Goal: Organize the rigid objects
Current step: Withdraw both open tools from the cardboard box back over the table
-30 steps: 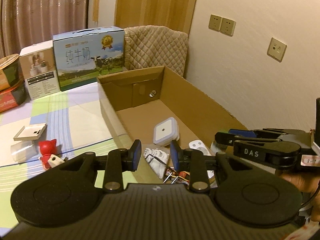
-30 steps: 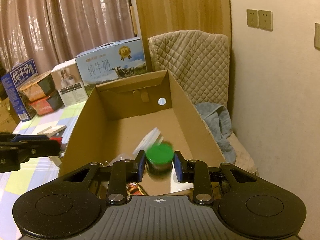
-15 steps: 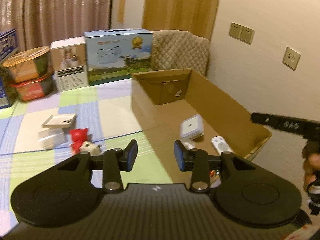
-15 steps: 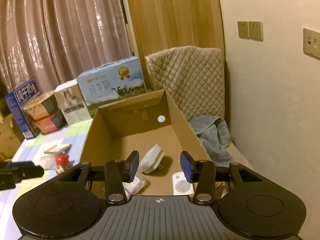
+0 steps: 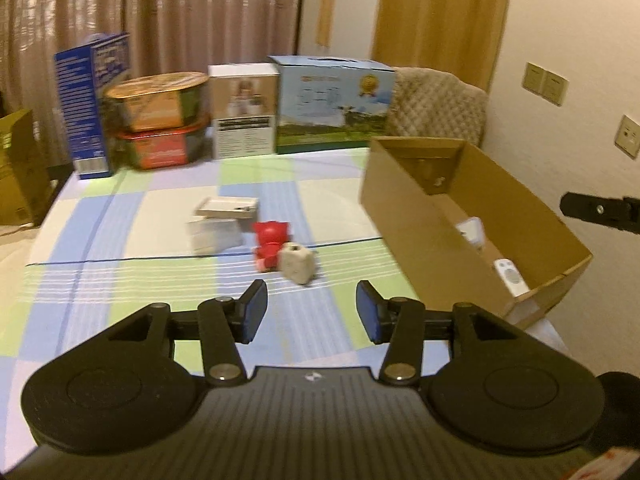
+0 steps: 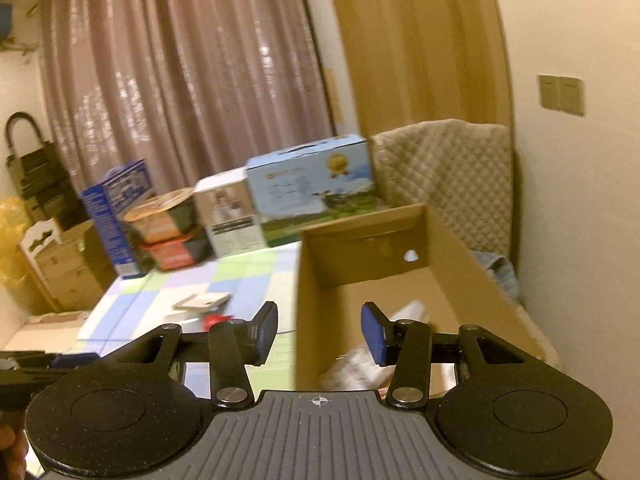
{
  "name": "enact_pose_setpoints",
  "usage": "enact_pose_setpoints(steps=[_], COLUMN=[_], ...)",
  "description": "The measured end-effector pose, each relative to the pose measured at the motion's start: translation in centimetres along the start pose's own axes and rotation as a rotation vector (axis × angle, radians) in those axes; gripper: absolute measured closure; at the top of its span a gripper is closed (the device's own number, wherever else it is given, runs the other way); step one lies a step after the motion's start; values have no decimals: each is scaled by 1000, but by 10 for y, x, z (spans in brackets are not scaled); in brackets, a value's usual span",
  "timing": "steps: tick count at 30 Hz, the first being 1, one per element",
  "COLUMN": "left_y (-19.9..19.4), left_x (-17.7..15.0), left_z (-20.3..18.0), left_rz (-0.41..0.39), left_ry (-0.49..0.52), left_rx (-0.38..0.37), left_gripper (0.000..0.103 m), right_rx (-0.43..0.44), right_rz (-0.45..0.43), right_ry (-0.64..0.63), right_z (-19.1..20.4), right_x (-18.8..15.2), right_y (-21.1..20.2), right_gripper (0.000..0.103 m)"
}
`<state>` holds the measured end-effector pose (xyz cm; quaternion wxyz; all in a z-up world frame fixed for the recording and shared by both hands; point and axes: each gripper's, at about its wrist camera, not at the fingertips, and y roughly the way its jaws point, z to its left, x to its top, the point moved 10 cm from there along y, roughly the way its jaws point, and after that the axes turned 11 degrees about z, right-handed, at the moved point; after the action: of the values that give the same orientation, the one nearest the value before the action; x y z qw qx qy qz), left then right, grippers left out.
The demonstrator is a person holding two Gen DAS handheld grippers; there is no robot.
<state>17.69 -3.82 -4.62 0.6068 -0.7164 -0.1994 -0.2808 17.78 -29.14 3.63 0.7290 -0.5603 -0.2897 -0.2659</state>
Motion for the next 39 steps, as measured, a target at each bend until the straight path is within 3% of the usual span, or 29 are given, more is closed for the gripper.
enact_pose_setpoints(steps=[11,17,27,39], left_y=[-27,-27,-16,13], left_x=[-15,-21,-29,-25], left_z=[64,88,110,132], left_rz=[-11,-2,18,36], left_ry=[-72,-100,-148,-173], left_rx=[97,122,127,126], left_gripper=[38,30,21,9], right_rx=[74,99,99,100], right_rz=[52,78,109,148], right_ry=[-97,-142,-169,-183], right_z=[76,105,130,145], right_x=[-24,-34,-42,-50], right_y=[15,30,55,96], right_gripper=[58,48,29,25])
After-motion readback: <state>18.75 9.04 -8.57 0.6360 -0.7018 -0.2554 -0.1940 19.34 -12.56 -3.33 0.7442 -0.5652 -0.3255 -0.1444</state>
